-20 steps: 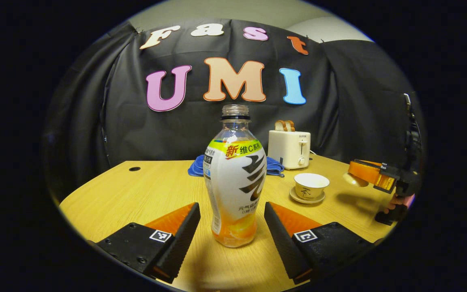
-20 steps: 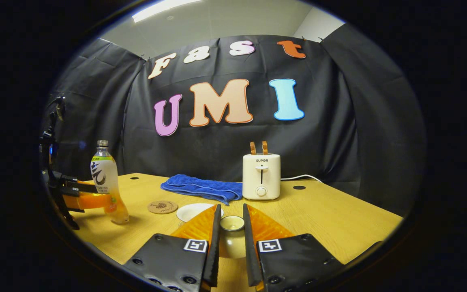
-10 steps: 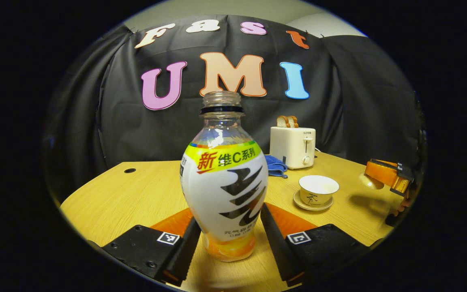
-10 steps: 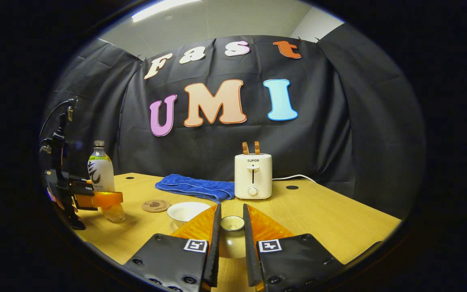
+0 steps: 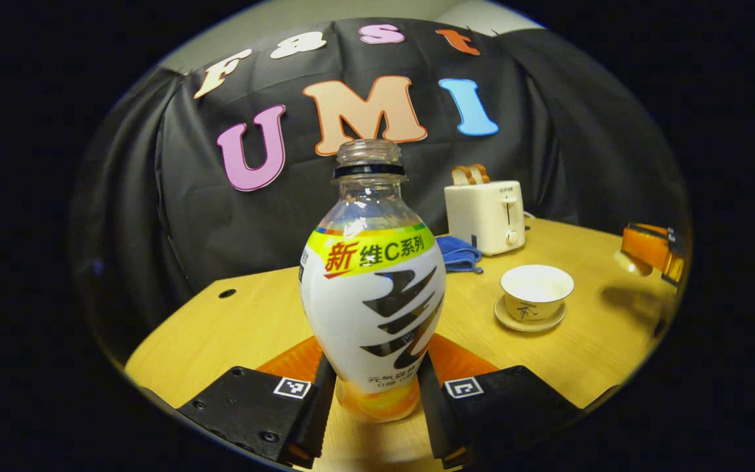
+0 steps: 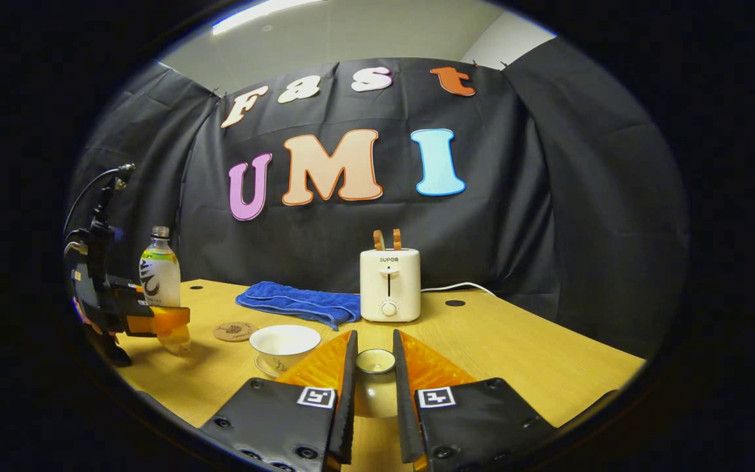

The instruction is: Open the teacup lid with one hand, grasp the water bottle and pour water into the teacup with the other hand; after pouring, place the water bottle on the coaster and then close the teacup lid.

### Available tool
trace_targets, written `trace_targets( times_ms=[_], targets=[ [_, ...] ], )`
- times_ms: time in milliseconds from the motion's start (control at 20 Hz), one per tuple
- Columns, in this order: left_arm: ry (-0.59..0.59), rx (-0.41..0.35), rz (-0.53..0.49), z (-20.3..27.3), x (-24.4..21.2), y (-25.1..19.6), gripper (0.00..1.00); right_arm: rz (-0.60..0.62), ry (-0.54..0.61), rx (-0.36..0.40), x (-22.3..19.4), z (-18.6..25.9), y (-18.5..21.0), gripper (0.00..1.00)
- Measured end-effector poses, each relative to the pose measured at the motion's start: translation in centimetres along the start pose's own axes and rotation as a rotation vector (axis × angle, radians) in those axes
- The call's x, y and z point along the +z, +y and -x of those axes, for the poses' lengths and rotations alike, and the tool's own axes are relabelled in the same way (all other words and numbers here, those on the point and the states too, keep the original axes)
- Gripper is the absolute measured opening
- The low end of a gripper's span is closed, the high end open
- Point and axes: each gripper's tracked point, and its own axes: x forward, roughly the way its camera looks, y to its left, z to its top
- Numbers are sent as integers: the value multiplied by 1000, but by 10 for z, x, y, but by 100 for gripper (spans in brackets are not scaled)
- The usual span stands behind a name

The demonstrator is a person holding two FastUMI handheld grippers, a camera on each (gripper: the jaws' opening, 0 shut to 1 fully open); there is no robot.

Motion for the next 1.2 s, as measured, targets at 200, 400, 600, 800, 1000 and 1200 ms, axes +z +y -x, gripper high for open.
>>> trace_targets(
  times_ms=[200, 400, 600, 800, 1000, 1200],
  targets=[
    [19, 82, -265, -17, 14, 11, 58, 1, -1, -10, 0, 0, -9, 31],
    [40, 124, -503, -29, 25, 13, 55, 2, -3, -58, 2, -3, -32, 31],
    [46, 159, -767, -27, 32, 9, 55, 2, -5, -99, 2, -2, -52, 31],
    [42, 164, -999, -30, 36, 1, 54, 3, -5, -111, 2, -3, -58, 32],
    [60, 168, -1129, -39, 40, -5, 54, 4, -5, -109, 2, -3, -58, 33],
    [42, 179, -1262, -38, 52, -7, 55, 3, -5, -109, 1, -3, -57, 30]
  ],
)
